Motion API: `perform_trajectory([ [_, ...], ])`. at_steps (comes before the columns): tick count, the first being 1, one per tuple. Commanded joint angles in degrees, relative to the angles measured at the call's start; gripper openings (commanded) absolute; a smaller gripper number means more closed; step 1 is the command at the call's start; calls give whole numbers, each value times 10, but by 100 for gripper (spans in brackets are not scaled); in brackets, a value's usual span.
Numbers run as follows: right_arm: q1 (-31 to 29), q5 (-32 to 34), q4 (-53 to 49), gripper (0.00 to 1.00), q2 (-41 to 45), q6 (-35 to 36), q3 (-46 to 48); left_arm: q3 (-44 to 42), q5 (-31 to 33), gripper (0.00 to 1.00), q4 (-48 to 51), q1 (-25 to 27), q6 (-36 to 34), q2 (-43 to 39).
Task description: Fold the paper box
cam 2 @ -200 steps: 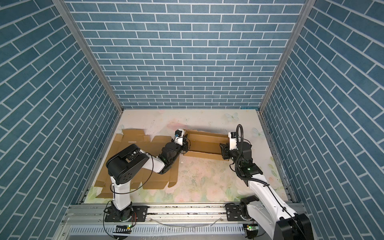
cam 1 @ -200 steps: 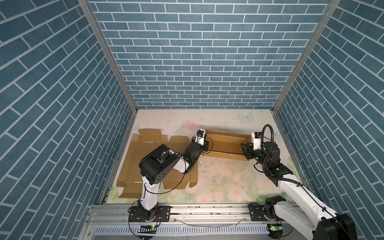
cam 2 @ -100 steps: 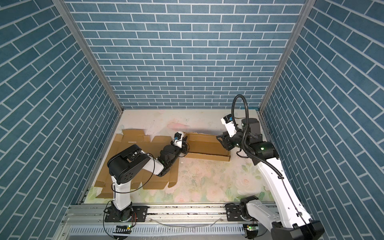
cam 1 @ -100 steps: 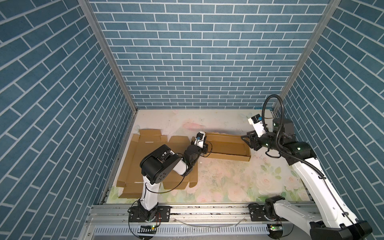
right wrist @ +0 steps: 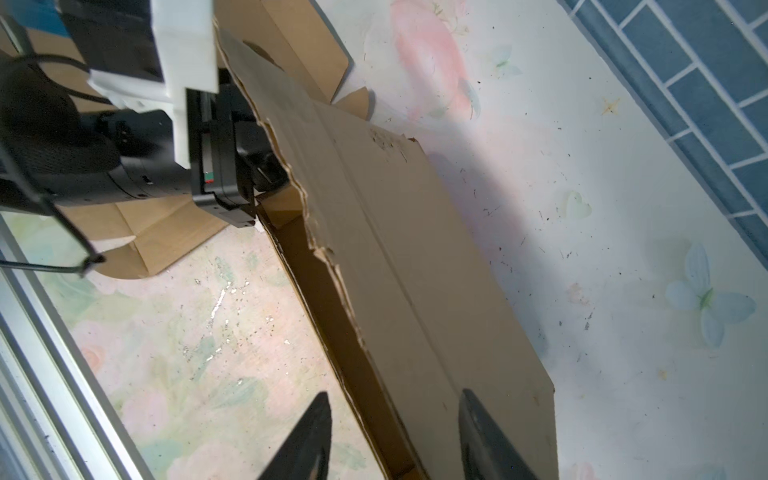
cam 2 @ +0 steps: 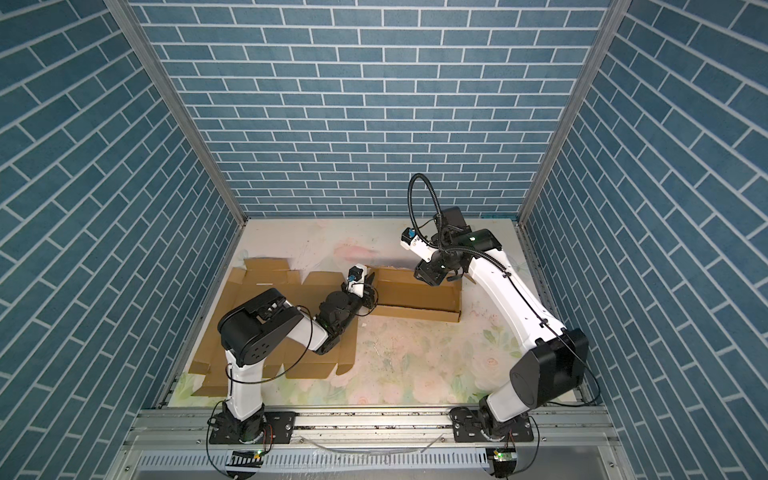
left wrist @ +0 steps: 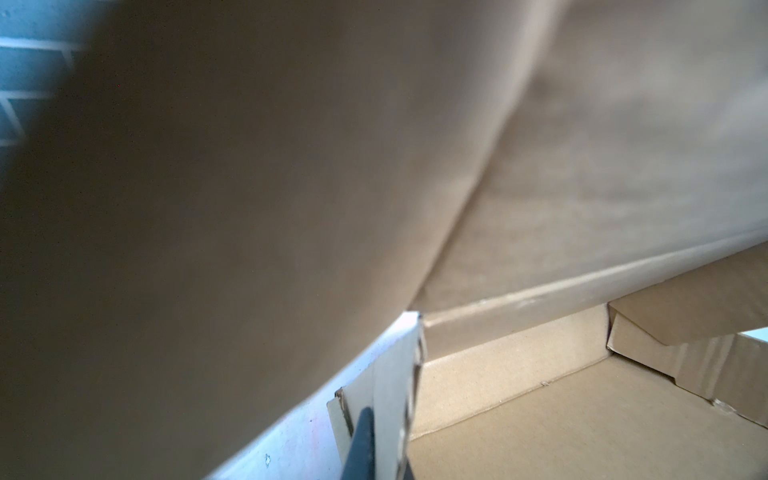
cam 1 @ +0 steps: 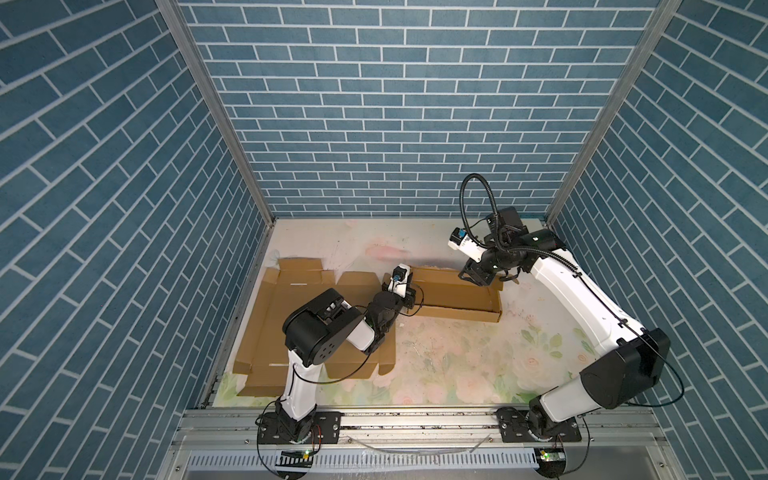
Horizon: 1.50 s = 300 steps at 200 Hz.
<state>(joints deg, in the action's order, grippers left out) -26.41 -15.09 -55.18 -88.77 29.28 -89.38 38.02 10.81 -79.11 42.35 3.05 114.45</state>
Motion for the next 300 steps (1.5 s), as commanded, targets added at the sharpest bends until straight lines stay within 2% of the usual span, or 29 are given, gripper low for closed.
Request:
perform_trajectory([
  [1, -8, 10, -30, 47, -16, 71, -39, -18, -8, 0, 84, 1, -5, 30],
  [95, -9, -56, -68, 3, -66, 109, -40, -23, -6, 0, 83, 1, -3, 24],
  [115, -9, -83, -83, 2, -67, 111, -29, -31, -2, 0, 77, 1, -1, 19],
  [141, -9, -70, -69, 0, -62, 113, 8, -52, 13, 2, 66, 1, 8, 1],
  [188, -9, -71, -9, 0, -33, 108, 65, -106, 33, 25, 40, 1, 19, -62],
  [214, -9, -69, 11, 0, -24, 104, 88, -148, 51, 30, 42, 2, 25, -132],
  [233, -13, -64, 36, 0, -11, 96, 110, -168, 73, 33, 93, 2, 17, -206],
  [250, -21, -52, 61, 0, 2, 89, 135, -164, 92, 38, 176, 1, 0, -282],
  [277, -38, -32, 106, 0, 15, 72, 180, -130, 132, 54, 330, -5, -13, -386],
  [300, -52, -16, 139, 1, 17, 62, 214, -86, 109, 62, 437, -22, -19, -436],
])
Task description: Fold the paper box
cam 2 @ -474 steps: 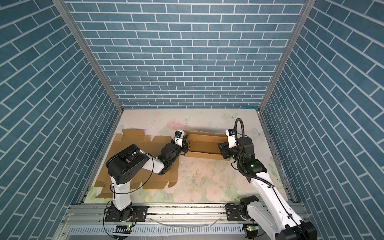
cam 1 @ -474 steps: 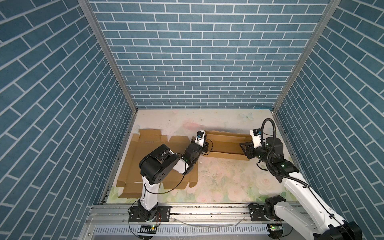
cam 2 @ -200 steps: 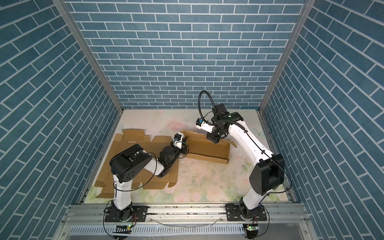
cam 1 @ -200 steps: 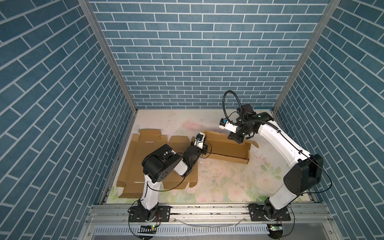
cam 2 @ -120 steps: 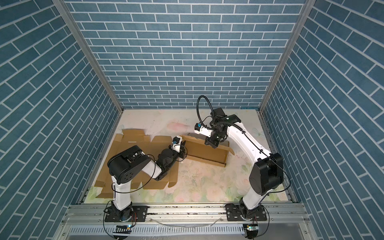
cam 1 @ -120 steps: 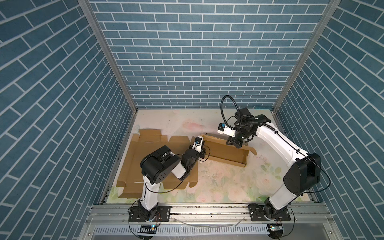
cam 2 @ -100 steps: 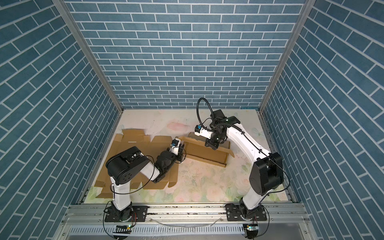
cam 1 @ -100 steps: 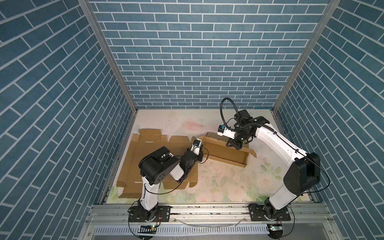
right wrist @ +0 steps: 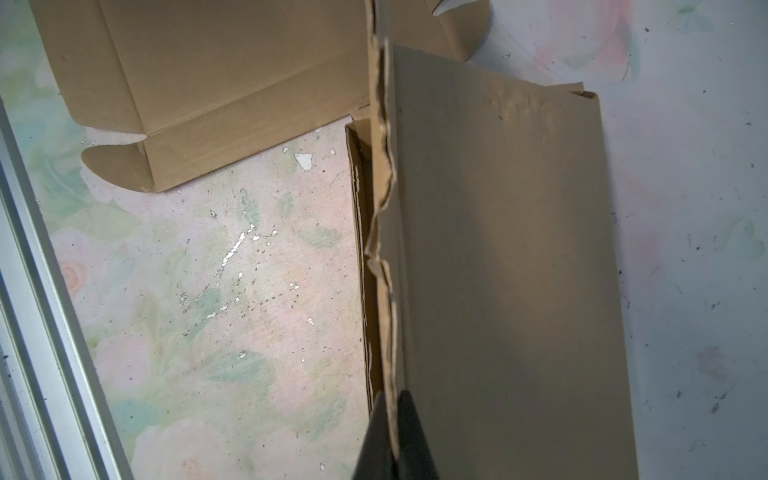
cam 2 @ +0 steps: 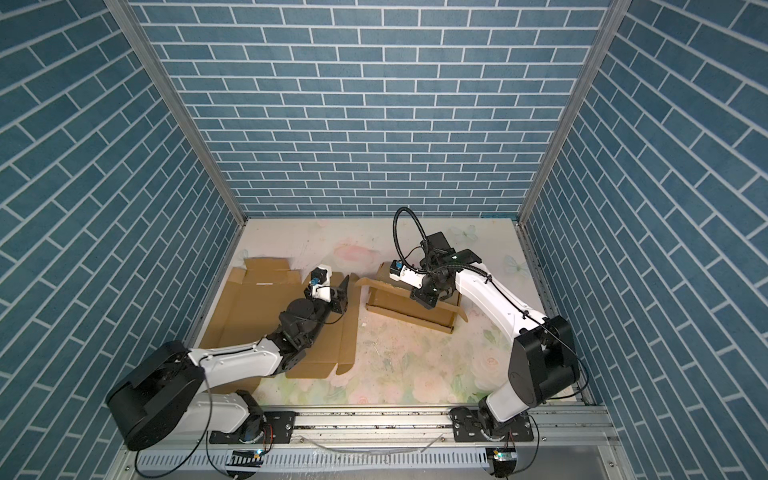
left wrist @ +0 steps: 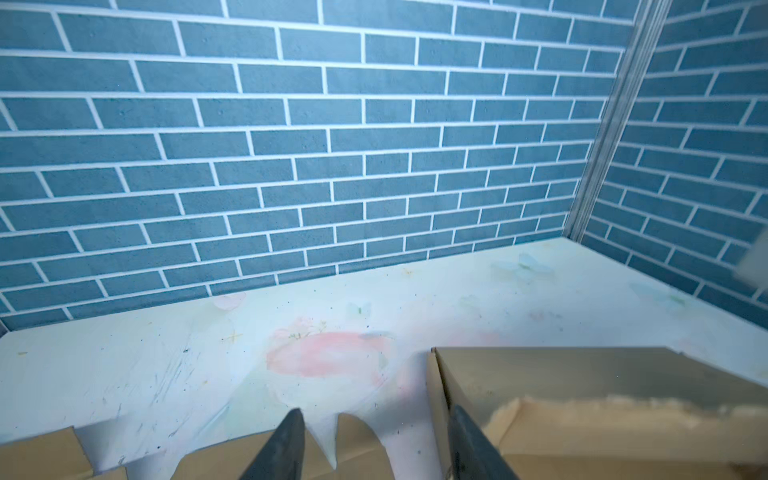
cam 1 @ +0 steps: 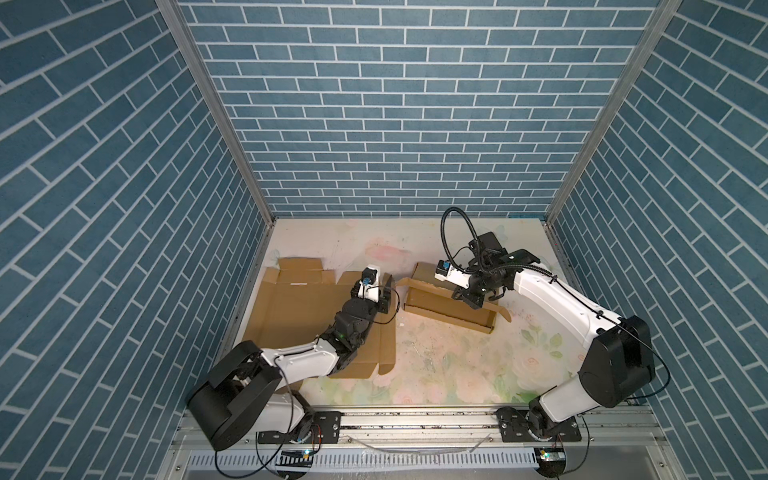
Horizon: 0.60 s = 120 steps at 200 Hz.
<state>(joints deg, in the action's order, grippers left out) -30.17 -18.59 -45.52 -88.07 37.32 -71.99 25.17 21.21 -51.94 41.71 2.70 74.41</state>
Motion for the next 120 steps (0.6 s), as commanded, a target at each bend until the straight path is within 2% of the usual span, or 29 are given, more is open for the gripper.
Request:
perform_trajectory([
  [1, -14, 19, 43, 1, 10, -19, 41, 44, 3, 63, 170, -16, -15, -37],
  [23, -28, 26, 56, 6, 5, -28, 60, 102, -68, 67, 255, -30, -20, -42],
  [53, -46, 26, 62, 26, -15, -47, 70, 191, -182, 67, 343, -50, 4, -5],
  [82, -58, 7, 43, 47, -40, -69, 63, 262, -313, 58, 386, -71, 52, 65],
  [99, -64, 4, 40, 53, -54, -77, 65, 300, -383, 53, 400, -76, 79, 115],
  [120, -66, 3, 47, 57, -68, -85, 71, 331, -428, 49, 409, -78, 103, 174],
])
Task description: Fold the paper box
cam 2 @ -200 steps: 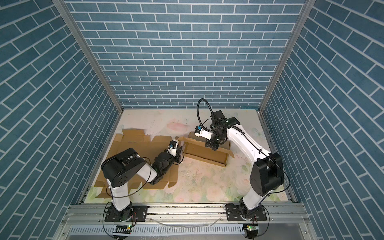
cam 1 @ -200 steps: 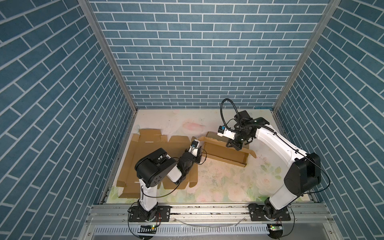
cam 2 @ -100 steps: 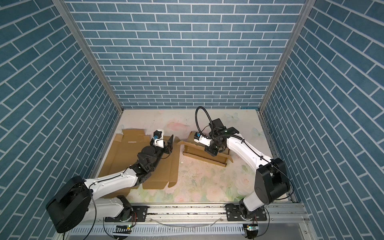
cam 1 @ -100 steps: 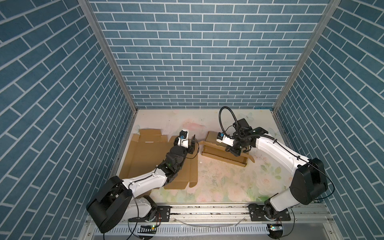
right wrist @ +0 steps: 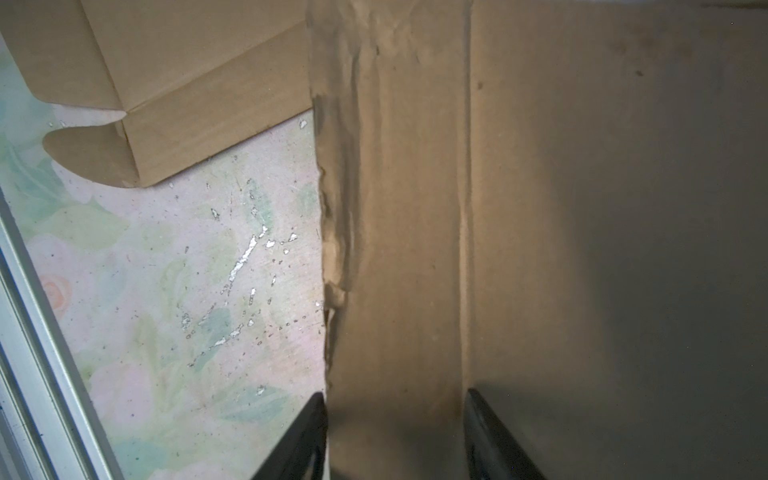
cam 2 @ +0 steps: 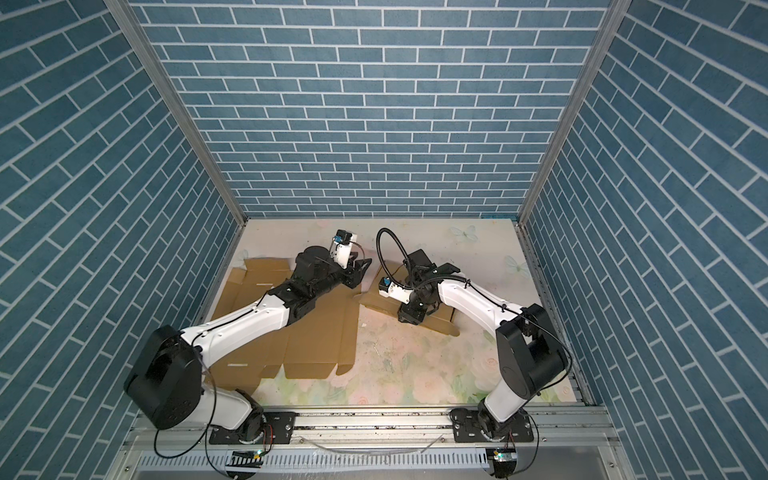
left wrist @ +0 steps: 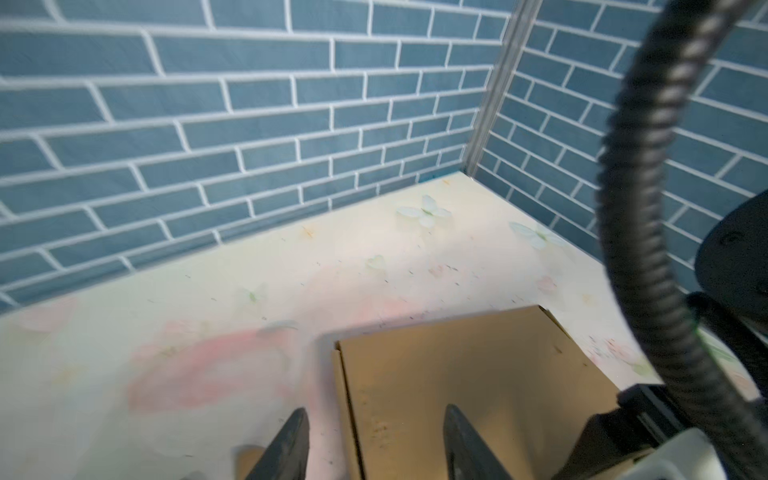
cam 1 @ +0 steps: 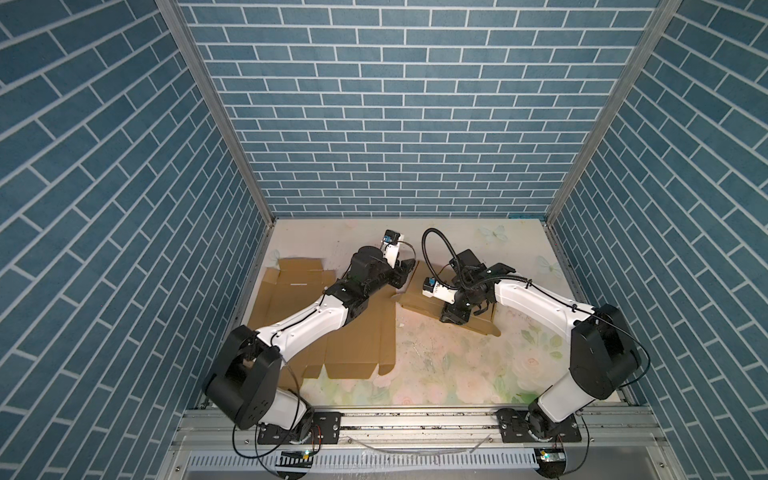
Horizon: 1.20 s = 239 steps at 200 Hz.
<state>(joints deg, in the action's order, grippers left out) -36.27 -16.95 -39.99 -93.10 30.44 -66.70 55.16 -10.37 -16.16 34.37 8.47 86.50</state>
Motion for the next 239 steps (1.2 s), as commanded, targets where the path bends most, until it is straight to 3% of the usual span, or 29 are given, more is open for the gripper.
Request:
perform_trajectory([
  [1, -5, -14, -7, 57, -18, -16, 19, 33, -113, 48, 52, -5, 46, 55],
  [34, -5, -26, 7, 59, -31, -24, 25, 41, -150, 45, 40, -5, 68, 121],
  [108, 34, -35, 96, 60, 36, -112, 57, 38, -130, 41, 66, -5, 68, 195],
  [129, 61, -25, 137, 60, 82, -175, 76, 45, -128, 41, 76, -6, 64, 190],
  [148, 100, 11, 174, 61, 128, -276, 101, 52, -122, 45, 82, -7, 65, 167],
  [168, 151, 83, 156, 61, 167, -376, 116, 79, -117, 51, 117, -16, 59, 147],
  [190, 215, 97, 143, 60, 214, -446, 154, 115, -111, 58, 157, -37, 57, 151],
  [211, 291, 45, 142, 60, 248, -511, 193, 151, -108, 63, 193, -57, 52, 175],
  [239, 367, -75, 190, 71, 254, -582, 253, 212, -115, 73, 249, -61, 26, 223],
])
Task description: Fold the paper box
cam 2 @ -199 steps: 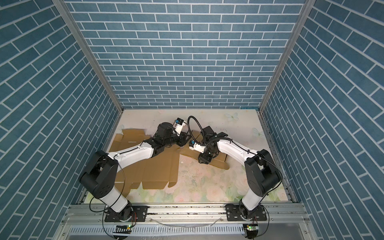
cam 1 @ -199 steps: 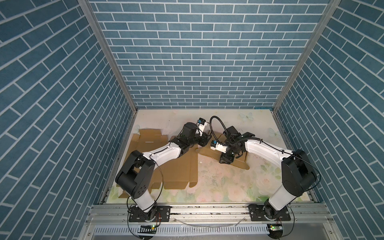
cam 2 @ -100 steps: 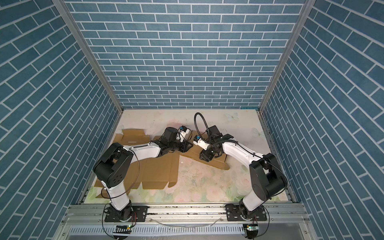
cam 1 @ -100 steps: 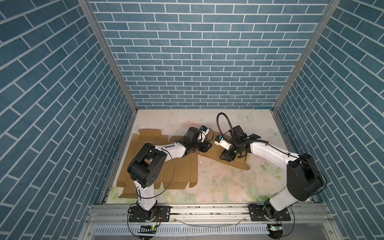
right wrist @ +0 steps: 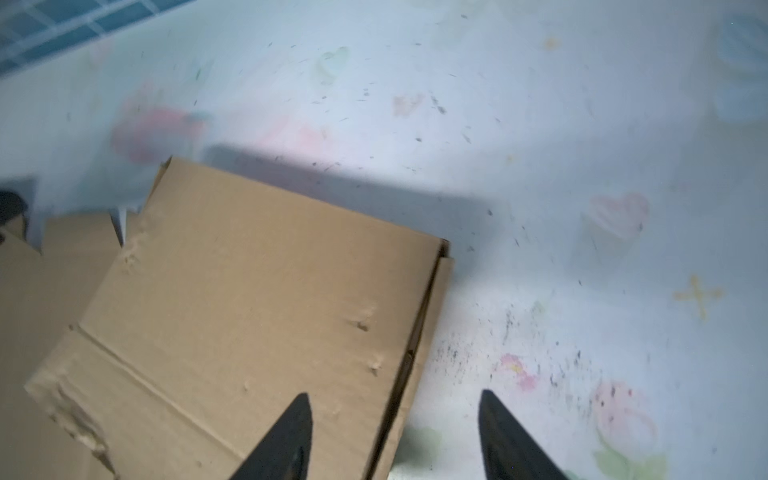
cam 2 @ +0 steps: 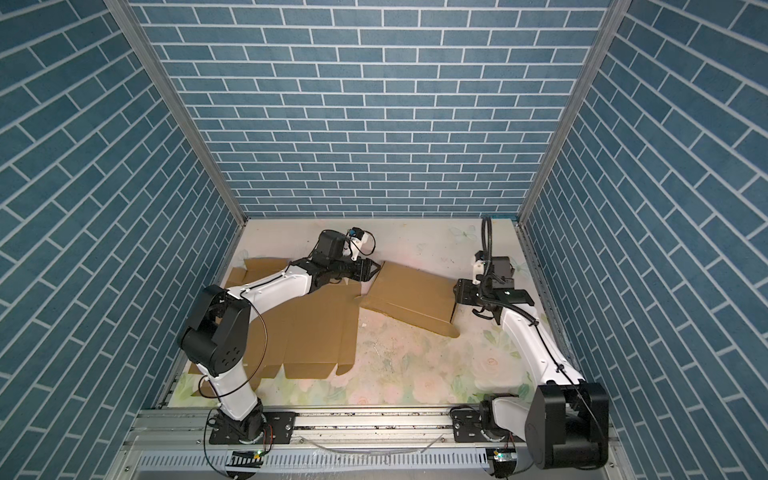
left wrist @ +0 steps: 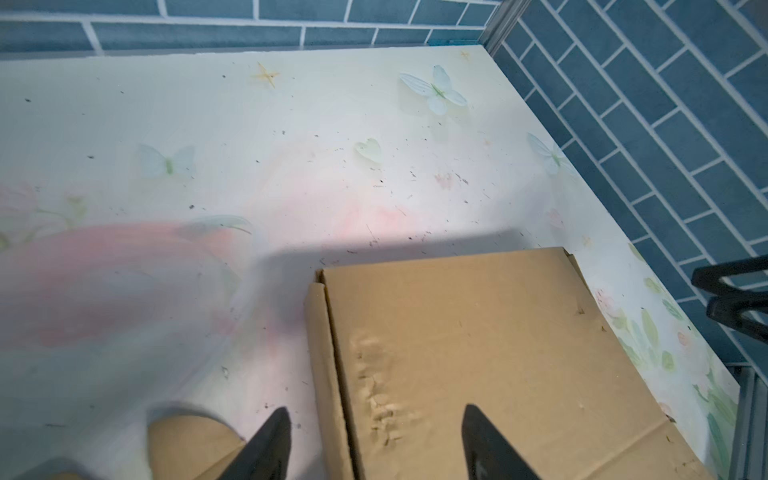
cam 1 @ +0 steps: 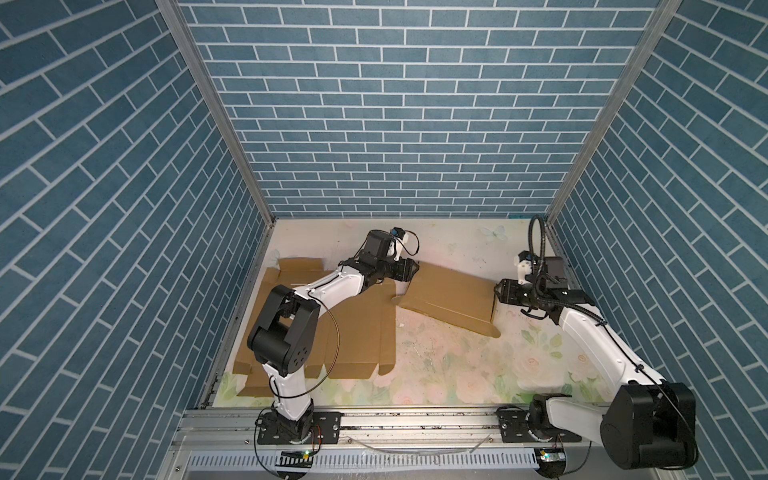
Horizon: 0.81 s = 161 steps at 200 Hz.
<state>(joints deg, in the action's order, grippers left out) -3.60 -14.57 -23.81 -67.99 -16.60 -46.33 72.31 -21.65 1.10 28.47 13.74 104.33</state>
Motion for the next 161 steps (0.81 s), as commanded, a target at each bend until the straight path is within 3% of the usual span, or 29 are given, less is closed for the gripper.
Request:
perform_trajectory([
  [1, 42, -103, 31, 71, 2, -113, 50, 43, -2, 73, 78, -2, -27, 46],
  [30, 70, -171, 73, 82, -25, -138, 84, 87, -13, 80, 130, -3, -49, 91],
  [67, 71, -215, 124, 89, -84, -149, 103, 99, -36, 80, 137, -10, -49, 120],
  [84, 72, -210, 136, 87, -108, -148, 103, 95, -51, 78, 129, -11, -44, 129],
  [117, 72, -174, 124, 65, -145, -129, 94, 89, -64, 69, 123, -11, -40, 146],
  [132, 72, -182, 130, 61, -155, -126, 94, 89, -67, 65, 126, -14, -42, 155],
  [144, 72, -199, 138, 62, -162, -127, 93, 92, -72, 61, 130, -17, -39, 164],
  [161, 77, -231, 157, 74, -162, -142, 97, 103, -84, 55, 143, -24, -37, 179],
])
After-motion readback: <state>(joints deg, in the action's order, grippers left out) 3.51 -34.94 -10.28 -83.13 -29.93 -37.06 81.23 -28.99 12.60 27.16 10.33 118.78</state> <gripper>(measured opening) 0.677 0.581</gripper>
